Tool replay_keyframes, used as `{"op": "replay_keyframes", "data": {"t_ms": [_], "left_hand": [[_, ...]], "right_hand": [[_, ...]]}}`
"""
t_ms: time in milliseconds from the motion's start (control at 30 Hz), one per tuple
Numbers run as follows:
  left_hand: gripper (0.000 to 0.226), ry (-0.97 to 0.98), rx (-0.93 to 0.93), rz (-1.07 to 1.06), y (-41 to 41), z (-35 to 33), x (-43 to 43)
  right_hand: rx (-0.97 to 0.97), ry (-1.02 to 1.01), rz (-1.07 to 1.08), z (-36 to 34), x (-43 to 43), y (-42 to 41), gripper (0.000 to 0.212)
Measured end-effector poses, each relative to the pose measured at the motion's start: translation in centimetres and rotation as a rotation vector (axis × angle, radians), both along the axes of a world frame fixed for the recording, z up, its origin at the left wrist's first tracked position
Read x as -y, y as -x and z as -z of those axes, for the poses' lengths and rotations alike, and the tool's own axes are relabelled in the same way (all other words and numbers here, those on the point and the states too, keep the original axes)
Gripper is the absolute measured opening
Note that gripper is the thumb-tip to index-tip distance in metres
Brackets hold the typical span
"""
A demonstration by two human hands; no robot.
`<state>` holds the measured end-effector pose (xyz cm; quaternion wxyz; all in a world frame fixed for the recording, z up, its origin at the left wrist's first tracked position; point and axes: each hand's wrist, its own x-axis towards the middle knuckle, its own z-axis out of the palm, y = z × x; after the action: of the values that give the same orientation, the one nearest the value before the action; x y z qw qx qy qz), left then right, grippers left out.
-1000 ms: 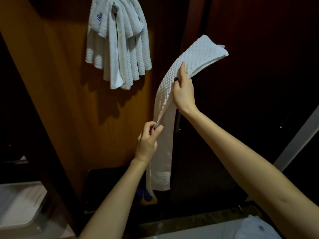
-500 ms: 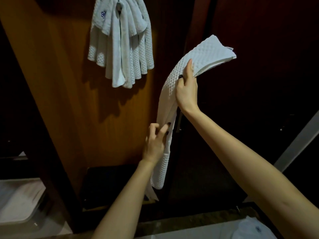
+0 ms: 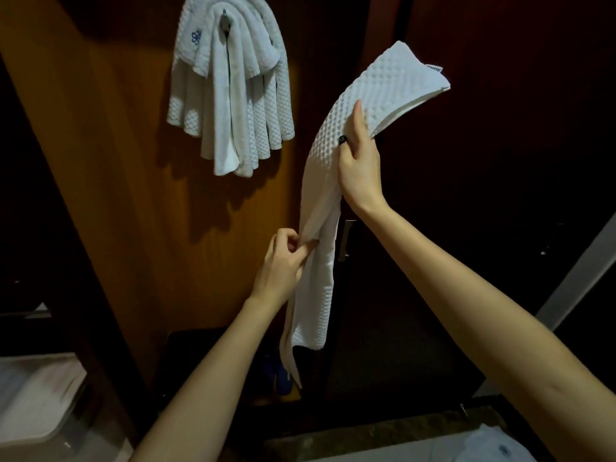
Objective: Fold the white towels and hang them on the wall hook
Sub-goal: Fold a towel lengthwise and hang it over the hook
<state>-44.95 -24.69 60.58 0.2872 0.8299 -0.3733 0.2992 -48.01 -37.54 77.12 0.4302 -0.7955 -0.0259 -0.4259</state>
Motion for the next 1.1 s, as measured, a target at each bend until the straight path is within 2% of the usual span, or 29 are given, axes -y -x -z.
{"op": "replay_keyframes", "data": {"t_ms": [67,167,300,533,633,733,800,867,933,1000,1100], "left_hand": [[0.057,0.065,-0.002,0.066,0.3,0.3,-0.4],[0.045,0.183,-0.054,0.035,0.9,0.3,0.2],[0.026,0.147,-0.073,-0.049,1.3,-0.1,1.1],[0.041,0.073,-0.016,-0.009,1.3,0.7,0.8],[0.016,-0.020,0.032,-0.059,0.6,1.3,0.5],[0.005,0.023,-0.084,-0.219,-0.1,1.7,1.2],[0.016,0.141,-0.229,-0.264,0.5,1.9,2.3],[0.037,0.363,-0.460,-0.190,1.6,1.6,3.5],[0.051,0.489,-0.555,-0.140,2.0,1.7,4.9],[0.061,0.353,-0.538,-0.240,1.7,2.2,6.6],[0.063,0.165,-0.495,-0.381,1.3,2.8,8.6]], "right_hand": [[0.007,-0.023,0.003,-0.4,0.3,-0.1,0.065],[0.029,-0.035,0.002,-0.7,0.4,-0.1,0.065],[0.013,-0.028,-0.016,-0.3,0.1,-0.3,0.065],[-0.029,-0.091,-0.023,0.5,0.2,-0.6,0.064],[-0.039,-0.105,-0.044,0.9,0.2,-0.9,0.065],[-0.032,-0.096,-0.055,1.4,-0.1,-1.1,0.065],[-0.015,-0.101,-0.051,1.5,-0.5,-1.3,0.066],[0.000,-0.109,-0.039,1.5,-0.9,-1.5,0.066],[0.009,-0.125,-0.043,1.4,-1.5,-1.6,0.068],[0.028,-0.141,-0.062,1.2,-1.8,-1.5,0.069],[0.067,-0.159,-0.077,0.6,-1.9,-1.3,0.067]]}}
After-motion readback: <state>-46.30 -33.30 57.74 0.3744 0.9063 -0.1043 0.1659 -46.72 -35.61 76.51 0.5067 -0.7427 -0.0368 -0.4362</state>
